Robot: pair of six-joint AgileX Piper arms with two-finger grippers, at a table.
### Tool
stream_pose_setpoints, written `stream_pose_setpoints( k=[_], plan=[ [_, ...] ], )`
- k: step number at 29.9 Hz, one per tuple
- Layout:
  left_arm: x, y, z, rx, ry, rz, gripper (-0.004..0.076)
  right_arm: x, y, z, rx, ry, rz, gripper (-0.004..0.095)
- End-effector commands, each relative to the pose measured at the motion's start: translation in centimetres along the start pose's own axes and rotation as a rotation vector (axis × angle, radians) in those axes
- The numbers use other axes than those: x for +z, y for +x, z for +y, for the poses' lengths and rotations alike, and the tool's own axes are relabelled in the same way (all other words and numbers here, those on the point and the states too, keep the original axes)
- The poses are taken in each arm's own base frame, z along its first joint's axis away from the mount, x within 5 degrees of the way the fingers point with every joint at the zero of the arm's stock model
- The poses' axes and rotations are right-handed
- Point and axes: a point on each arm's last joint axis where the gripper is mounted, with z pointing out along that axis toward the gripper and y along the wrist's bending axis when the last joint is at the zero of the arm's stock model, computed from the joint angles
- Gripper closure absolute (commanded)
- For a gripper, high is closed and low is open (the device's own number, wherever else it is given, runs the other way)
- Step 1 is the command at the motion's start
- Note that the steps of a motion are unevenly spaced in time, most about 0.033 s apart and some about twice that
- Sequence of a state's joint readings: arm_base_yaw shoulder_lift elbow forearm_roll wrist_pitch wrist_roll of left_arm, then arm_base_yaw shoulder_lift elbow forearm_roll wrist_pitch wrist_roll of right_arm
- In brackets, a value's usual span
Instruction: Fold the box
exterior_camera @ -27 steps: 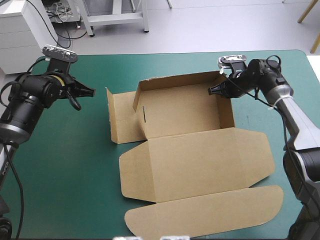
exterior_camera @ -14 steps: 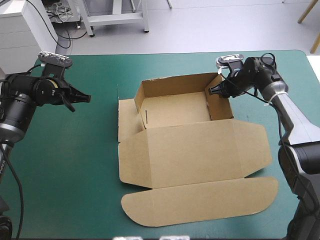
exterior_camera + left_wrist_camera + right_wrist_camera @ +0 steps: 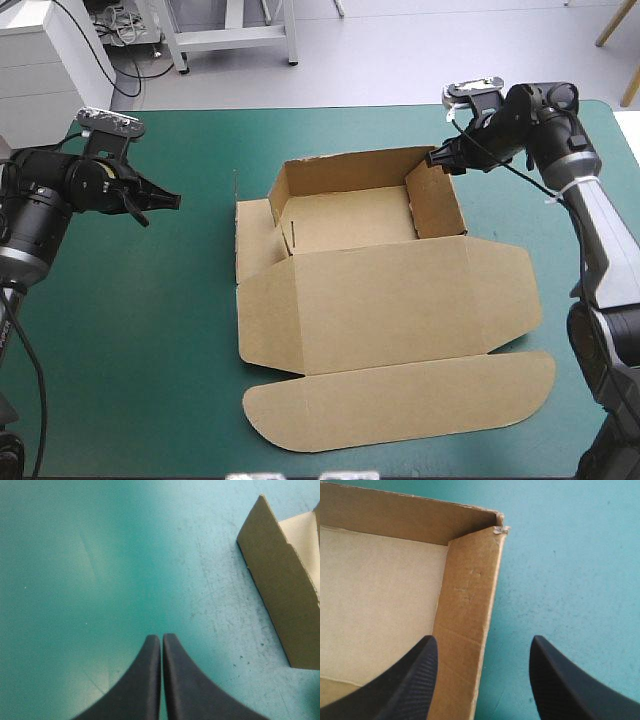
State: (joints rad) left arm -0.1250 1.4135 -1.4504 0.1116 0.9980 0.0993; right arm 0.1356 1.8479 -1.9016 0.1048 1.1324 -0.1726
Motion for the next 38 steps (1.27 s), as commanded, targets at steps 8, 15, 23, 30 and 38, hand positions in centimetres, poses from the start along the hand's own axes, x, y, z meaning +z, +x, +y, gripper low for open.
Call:
stream_pose_setpoints(
  k=[8,15,23,30,38],
  plan=[
    [-2.4,-0.8,0.3,-0.029,-0.013,-0.098,0.0731,-3.8,-0.2,0.1,-0.006,0.024,-0.092,0.0383],
    [-2.2,-0.1,3.3,-0.216,-0.008,-0.098,0.0731,-1.3,-0.6,0.1,0.016,-0.015,-0.086,0.0385],
    [-2.3,1.4,5.5,-0.275,0.063,-0.027,0.0731,4.6,-0.1,-0.3,0.031,-0.032,0.035,0.0384],
    [-2.3,1.4,5.6,-0.278,0.075,-0.03,0.0731,7.9,0.4,-0.2,0.061,-0.079,0.094,0.0428],
    [-2.3,1.4,5.6,-0.278,0.075,-0.03,0.0731,8.3,1.0,-0.2,0.038,-0.084,0.155,0.0921]
  ],
)
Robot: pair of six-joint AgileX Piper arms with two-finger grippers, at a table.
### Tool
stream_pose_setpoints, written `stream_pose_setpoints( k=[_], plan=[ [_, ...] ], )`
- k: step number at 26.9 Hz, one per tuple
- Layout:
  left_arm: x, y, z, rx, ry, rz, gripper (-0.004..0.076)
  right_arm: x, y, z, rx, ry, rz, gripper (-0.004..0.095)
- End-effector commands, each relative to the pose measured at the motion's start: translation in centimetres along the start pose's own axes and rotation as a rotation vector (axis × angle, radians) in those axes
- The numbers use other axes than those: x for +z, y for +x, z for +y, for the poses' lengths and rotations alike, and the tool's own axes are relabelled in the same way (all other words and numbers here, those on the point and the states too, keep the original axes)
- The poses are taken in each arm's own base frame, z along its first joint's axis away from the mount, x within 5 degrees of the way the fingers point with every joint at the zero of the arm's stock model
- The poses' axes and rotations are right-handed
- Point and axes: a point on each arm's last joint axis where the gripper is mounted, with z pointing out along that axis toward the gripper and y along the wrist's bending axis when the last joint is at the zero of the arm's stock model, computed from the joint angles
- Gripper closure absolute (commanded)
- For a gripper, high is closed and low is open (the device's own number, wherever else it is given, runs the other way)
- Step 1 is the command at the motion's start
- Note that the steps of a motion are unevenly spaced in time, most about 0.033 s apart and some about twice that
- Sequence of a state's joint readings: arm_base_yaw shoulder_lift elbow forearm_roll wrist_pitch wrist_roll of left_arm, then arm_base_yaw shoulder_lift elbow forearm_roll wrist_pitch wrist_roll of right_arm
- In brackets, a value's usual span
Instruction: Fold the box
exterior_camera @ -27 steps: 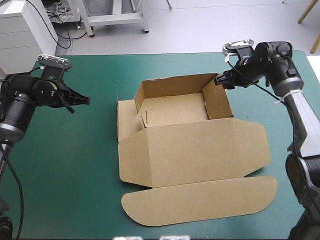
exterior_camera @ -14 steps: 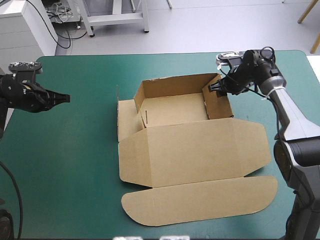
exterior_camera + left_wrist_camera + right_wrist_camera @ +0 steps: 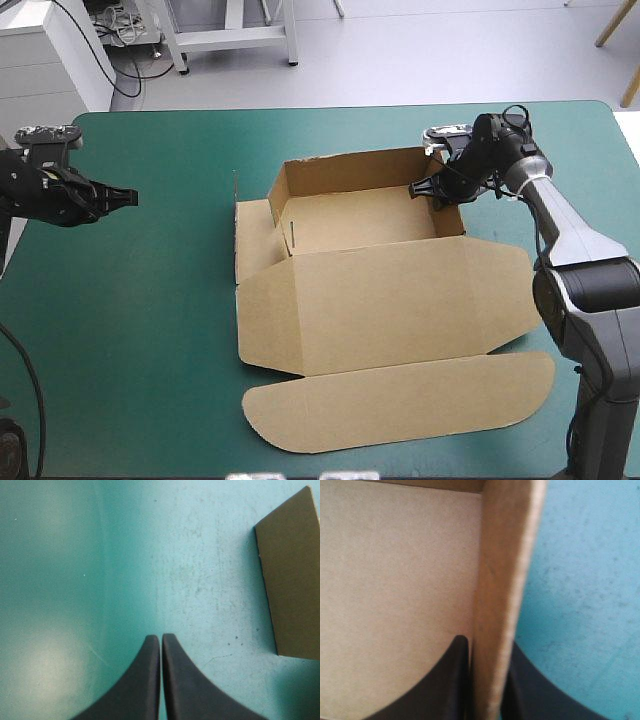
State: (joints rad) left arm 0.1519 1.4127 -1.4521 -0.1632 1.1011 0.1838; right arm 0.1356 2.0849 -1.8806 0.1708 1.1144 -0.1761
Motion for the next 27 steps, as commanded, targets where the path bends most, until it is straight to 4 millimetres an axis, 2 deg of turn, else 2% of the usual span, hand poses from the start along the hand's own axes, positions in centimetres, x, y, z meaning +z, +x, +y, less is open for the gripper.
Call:
stream_pose_setpoints(
  k=[1,7,10,13,15,17,18,19,20,22,24,27],
  plan=[
    [-2.3,-0.7,-0.4,-0.001,0.008,-0.111,0.0731,-3.3,-0.3,0.4,-0.024,-0.001,-0.063,0.092],
    [-2.3,-0.7,-0.4,0.007,-0.005,-0.108,0.0731,-4.2,-0.1,0.5,-0.013,-0.005,-0.048,0.0929],
    [-2.3,-0.7,-0.4,0.007,-0.004,-0.103,0.073,-6.1,-0.1,0.5,-0.008,0.002,-0.092,0.0929],
    [-2.3,-0.4,-0.6,0.011,0.018,-0.077,0.0698,-8.9,0.2,0.2,0.001,0.012,-0.151,0.0929],
    [-2.3,-0.4,-0.7,0.036,0.035,-0.069,0.0636,-10.8,0.5,-0.3,0.015,0.024,-0.192,0.0929],
    [-2.3,-0.4,-1.0,0.027,0.067,-0.076,0.0526,-13.1,1.0,-1.0,0.039,0.027,-0.242,0.0929],
    [-2.3,-0.5,-1.5,0.002,0.117,-0.088,0.0398,-15.4,1.6,-1.3,0.067,0.012,-0.296,0.0929],
    [-2.4,-0.6,-1.7,-0.01,0.145,-0.093,0.032,-16.6,1.9,-1.5,0.079,0.0,-0.327,0.0929],
    [-2.4,-0.6,-1.9,-0.022,0.169,-0.098,0.0246,-17.9,2.3,-1.6,0.085,-0.007,-0.358,0.0929],
    [-2.5,-0.8,-2.2,-0.041,0.208,-0.108,0.0148,-20.2,3.1,-1.7,0.095,-0.021,-0.417,0.0929],
    [-2.5,-0.8,-2.5,-0.053,0.233,-0.115,0.0117,-22.2,3.9,-1.7,0.106,-0.022,-0.466,0.0929],
    [-2.8,-1.0,-3.3,-0.099,0.334,-0.13,0.0124,-26.5,5.9,-0.8,0.106,-0.018,-0.572,0.093]
  ],
)
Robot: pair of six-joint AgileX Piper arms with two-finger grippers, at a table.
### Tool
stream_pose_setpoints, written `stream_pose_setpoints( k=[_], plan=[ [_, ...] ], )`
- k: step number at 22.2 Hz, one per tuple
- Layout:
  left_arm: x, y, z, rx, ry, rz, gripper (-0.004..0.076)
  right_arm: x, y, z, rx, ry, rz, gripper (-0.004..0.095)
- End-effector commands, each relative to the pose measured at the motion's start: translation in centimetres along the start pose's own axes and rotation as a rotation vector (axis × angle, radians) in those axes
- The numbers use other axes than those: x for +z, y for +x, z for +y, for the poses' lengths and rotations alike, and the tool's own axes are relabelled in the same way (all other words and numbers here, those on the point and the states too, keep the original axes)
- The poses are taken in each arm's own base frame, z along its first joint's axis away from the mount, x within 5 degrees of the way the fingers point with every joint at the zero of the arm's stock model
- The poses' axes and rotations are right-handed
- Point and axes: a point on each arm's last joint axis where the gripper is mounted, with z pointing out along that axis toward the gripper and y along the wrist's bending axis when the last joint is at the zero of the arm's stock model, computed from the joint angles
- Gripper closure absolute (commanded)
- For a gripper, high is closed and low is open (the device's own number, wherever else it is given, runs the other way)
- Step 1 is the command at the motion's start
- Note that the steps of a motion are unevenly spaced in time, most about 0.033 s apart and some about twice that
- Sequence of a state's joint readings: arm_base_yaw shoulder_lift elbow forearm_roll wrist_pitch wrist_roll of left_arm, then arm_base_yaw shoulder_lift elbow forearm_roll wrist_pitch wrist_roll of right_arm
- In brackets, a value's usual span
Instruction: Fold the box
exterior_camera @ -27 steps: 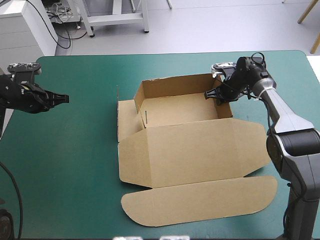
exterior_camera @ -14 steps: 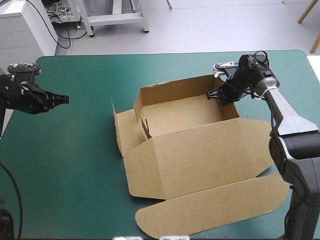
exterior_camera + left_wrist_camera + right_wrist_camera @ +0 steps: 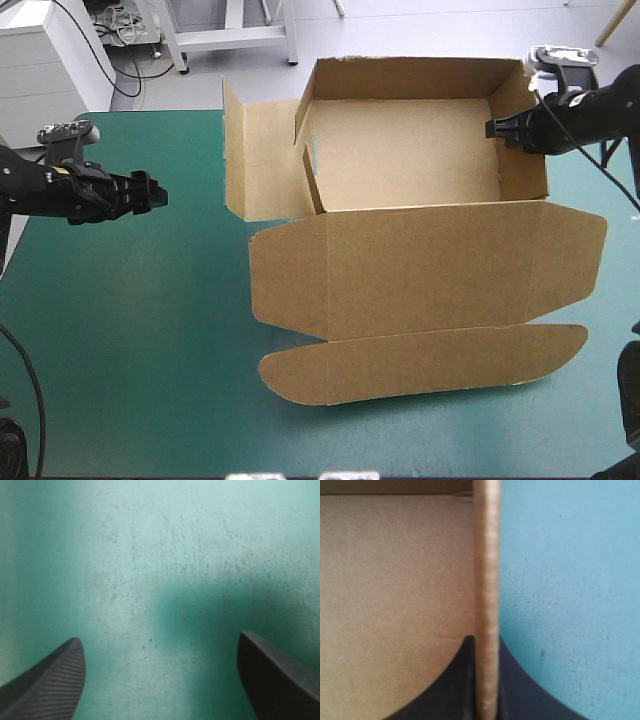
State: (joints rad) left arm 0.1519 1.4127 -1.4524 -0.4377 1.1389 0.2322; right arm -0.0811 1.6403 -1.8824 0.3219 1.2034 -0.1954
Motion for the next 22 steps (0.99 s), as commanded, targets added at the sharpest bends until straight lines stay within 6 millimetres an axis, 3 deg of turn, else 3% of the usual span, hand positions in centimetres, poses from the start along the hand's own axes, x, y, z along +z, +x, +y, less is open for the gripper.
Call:
stream_pose_setpoints(
  k=[1,2,5,9,19,22],
  plan=[
    [-2.2,-0.8,-1.9,-0.025,0.113,-0.119,0.0124,-6.0,-0.5,1.9,-0.018,-0.032,-0.185,0.093],
    [-2.3,-1.0,-2.5,-0.047,0.174,-0.135,0.0124,-7.3,-0.3,2.6,-0.019,-0.058,-0.216,0.0929],
    [-2.6,-1.3,-3.5,-0.026,0.287,-0.17,0.0124,-8.7,-0.2,3.6,-0.007,-0.128,-0.255,0.093],
    [-3.1,-1.4,-4.8,0.01,0.444,-0.192,0.0124,-8.2,-0.1,4.6,-0.016,-0.181,-0.241,0.0929],
    [-3.2,-1.0,-5.1,0.049,0.48,-0.163,0.0125,0.4,-1.3,5.6,0.021,-0.216,-0.103,0.0927],
    [-3.2,-0.9,-5.2,0.075,0.483,-0.159,0.0124,2.5,-1.2,6.8,0.005,-0.242,-0.063,0.0927]
  ],
)
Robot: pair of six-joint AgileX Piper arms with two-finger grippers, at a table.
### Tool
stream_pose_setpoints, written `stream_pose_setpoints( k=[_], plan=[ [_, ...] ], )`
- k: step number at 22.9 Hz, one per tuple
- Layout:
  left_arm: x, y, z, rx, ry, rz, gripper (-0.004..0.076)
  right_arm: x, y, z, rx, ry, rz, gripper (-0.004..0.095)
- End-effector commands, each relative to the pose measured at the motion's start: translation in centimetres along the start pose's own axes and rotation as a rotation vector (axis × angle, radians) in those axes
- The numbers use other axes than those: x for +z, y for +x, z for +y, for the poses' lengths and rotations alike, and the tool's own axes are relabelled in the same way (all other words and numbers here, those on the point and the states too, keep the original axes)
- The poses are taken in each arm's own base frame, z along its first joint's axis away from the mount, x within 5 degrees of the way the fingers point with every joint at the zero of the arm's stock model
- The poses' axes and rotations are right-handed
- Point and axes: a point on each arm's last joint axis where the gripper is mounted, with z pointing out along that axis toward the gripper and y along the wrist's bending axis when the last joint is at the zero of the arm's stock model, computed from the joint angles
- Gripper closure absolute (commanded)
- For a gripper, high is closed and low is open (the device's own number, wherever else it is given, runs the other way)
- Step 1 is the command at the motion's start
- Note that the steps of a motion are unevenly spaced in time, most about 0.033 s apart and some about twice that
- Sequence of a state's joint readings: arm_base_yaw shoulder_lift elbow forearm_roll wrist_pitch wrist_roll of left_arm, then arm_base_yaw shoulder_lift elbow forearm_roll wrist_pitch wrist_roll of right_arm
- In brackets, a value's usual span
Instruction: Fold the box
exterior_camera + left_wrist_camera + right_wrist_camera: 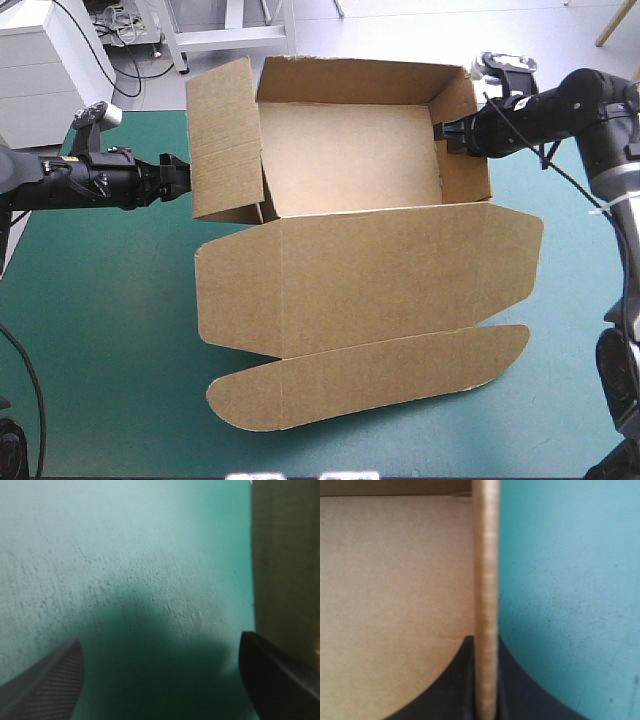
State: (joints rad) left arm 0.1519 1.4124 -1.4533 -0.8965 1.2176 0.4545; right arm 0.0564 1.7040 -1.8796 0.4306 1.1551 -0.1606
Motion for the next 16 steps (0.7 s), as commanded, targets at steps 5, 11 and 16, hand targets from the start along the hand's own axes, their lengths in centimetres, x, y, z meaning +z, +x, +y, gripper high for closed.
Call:
stream_pose_setpoints(
  k=[5,11,16],
  plan=[
    [-1.5,-0.5,-2.2,0.063,0.058,-0.066,0.0124,2.9,-1.1,4.5,-0.021,-0.108,-0.101,0.0927],
    [-1.5,-0.4,-2.2,0.065,0.057,-0.059,0.0124,4.7,-1.1,6.0,-0.008,-0.137,-0.111,0.0927],
    [-1.5,-0.3,-2.3,0.069,0.063,-0.041,0.0124,6.9,-0.7,7.7,-0.028,-0.147,-0.104,0.0925]
  ],
)
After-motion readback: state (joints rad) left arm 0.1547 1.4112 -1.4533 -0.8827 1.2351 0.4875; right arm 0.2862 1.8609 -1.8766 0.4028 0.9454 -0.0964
